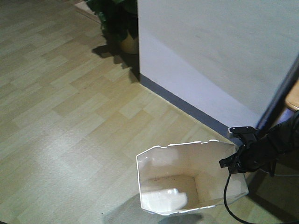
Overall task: Move trash bin to bedside with robot
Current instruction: 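Turn the base away from the desk holding the bin in the right gripper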
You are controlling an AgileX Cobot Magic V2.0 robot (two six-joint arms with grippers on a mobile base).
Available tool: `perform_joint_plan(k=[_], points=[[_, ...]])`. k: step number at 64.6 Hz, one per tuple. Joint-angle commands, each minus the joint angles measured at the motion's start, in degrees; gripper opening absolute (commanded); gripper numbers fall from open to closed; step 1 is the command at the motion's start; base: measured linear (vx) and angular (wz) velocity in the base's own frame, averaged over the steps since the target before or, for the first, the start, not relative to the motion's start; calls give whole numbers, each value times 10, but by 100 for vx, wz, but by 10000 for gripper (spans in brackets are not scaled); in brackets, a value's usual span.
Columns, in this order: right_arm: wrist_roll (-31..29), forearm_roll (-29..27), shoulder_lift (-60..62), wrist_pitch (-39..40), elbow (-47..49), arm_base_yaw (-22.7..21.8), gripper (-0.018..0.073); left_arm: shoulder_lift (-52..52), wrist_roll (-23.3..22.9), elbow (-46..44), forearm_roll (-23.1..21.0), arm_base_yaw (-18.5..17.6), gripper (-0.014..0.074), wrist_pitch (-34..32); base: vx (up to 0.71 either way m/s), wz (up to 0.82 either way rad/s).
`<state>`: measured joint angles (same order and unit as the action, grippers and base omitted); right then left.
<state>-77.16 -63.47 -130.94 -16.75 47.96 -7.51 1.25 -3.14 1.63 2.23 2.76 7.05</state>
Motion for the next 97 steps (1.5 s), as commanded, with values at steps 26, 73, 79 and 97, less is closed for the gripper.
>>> perform_joint_plan(k=[26, 73, 79, 97], points=[[0, -18, 40, -72, 6, -1, -6, 3, -3, -12, -3, -1, -6, -41, 9, 41], [0, -18, 40, -72, 6, -1, -6, 3, -3, -12, -3, -1, -6, -41, 15, 57], [0, -18, 40, -72, 6, -1, -6, 3, -3, -12, -3, -1, -6, -41, 13, 51], [0, -18, 40, -72, 6, -1, -6, 3, -3, -12, -3, -1, -6, -41, 12, 37]])
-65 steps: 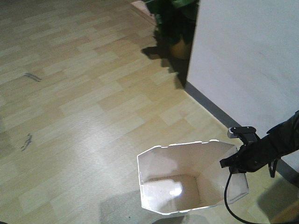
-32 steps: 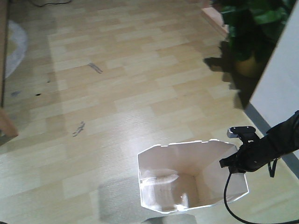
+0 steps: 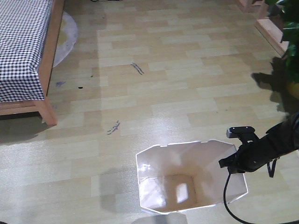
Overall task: Move trash bin to bedside with robot
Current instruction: 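Turn the base away from the desk holding the bin in the right gripper, then drive toward the bed carrying the bin with the right gripper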
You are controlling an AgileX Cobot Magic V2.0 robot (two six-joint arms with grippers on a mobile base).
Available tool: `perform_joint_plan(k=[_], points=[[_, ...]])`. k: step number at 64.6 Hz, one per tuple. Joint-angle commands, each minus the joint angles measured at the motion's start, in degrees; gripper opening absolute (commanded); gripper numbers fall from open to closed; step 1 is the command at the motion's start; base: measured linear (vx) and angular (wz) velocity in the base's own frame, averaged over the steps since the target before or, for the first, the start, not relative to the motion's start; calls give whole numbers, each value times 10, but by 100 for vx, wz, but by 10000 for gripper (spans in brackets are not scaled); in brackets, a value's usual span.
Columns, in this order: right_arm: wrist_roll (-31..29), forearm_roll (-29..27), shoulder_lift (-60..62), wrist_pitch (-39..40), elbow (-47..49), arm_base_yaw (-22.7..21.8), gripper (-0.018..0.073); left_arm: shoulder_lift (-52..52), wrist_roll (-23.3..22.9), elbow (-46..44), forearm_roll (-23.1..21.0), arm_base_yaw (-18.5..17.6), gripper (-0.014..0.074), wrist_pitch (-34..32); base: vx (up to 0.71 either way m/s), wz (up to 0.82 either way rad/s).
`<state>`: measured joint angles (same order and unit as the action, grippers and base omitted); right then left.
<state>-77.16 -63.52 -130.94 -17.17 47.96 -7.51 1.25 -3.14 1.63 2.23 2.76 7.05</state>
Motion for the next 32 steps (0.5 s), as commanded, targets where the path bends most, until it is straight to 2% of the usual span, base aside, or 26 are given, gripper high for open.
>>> perform_joint_plan(k=[1, 32], points=[[0, -17, 40, -68, 6, -1, -6, 3, -3, -12, -3, -1, -6, -41, 12, 23], [0, -17, 40, -68, 6, -1, -6, 3, -3, -12, -3, -1, -6, -41, 17, 12]])
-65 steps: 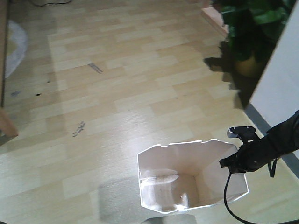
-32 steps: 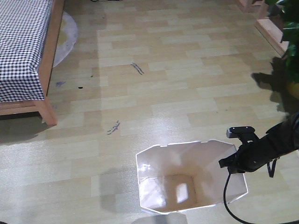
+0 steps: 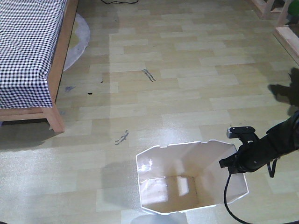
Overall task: Move trash bin to bedside with robot
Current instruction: 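Drive toward the bed carrying the bin with the right gripper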
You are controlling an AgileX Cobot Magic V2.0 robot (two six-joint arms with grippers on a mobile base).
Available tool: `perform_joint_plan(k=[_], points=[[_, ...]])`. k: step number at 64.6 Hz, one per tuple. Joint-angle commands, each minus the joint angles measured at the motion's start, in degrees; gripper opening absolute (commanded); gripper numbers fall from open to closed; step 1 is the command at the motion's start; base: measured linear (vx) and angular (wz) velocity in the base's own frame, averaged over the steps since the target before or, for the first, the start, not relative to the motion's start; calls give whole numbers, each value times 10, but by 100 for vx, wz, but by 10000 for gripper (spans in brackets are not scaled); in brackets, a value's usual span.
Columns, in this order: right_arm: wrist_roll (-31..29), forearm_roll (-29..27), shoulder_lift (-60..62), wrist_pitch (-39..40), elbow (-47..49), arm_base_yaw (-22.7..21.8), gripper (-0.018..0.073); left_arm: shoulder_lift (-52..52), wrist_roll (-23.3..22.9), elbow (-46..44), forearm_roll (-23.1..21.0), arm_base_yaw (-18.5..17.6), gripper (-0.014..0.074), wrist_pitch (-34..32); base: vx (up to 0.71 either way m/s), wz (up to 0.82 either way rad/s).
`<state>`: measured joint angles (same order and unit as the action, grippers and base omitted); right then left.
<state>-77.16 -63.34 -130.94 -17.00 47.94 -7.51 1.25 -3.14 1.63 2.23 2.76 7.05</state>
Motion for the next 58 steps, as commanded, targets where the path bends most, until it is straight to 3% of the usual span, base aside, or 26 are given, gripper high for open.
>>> perform_joint_plan(k=[1, 58], points=[[0, -19, 40, -70, 6, -1, -6, 3, -3, -12, -3, -1, -6, -41, 22, 7], [0, -19, 40, -70, 6, -1, -6, 3, -3, -12, -3, -1, -6, -41, 27, -1]])
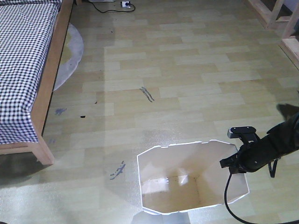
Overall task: Move trash bin to bedside with robot
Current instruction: 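Drive toward the bed carrying the bin with the right gripper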
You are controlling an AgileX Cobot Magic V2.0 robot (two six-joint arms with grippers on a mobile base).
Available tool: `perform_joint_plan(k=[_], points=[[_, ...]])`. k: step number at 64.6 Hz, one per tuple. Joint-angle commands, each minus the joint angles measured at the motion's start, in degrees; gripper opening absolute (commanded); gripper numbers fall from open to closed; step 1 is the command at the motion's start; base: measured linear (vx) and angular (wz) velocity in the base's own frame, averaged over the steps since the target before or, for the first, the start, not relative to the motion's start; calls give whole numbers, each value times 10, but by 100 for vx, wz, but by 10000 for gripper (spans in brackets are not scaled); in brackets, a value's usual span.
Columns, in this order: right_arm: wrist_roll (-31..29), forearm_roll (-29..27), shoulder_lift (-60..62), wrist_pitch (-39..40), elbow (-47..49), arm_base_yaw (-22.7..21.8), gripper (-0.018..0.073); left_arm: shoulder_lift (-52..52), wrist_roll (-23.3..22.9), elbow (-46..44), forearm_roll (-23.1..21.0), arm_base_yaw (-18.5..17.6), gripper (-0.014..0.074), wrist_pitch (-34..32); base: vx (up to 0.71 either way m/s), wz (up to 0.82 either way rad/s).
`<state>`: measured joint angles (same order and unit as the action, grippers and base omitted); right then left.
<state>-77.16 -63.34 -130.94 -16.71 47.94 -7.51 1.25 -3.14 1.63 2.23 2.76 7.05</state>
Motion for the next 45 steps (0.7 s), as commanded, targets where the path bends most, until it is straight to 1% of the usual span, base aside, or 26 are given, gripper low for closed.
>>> perform_joint_plan(k=[1, 45], points=[[0, -19, 40, -73, 6, -1, -6, 3, -3, -12, -3, -1, -6, -41, 31, 0], [0, -19, 40, -73, 6, -1, -6, 3, -3, -12, -3, -1, -6, -41, 32, 9]])
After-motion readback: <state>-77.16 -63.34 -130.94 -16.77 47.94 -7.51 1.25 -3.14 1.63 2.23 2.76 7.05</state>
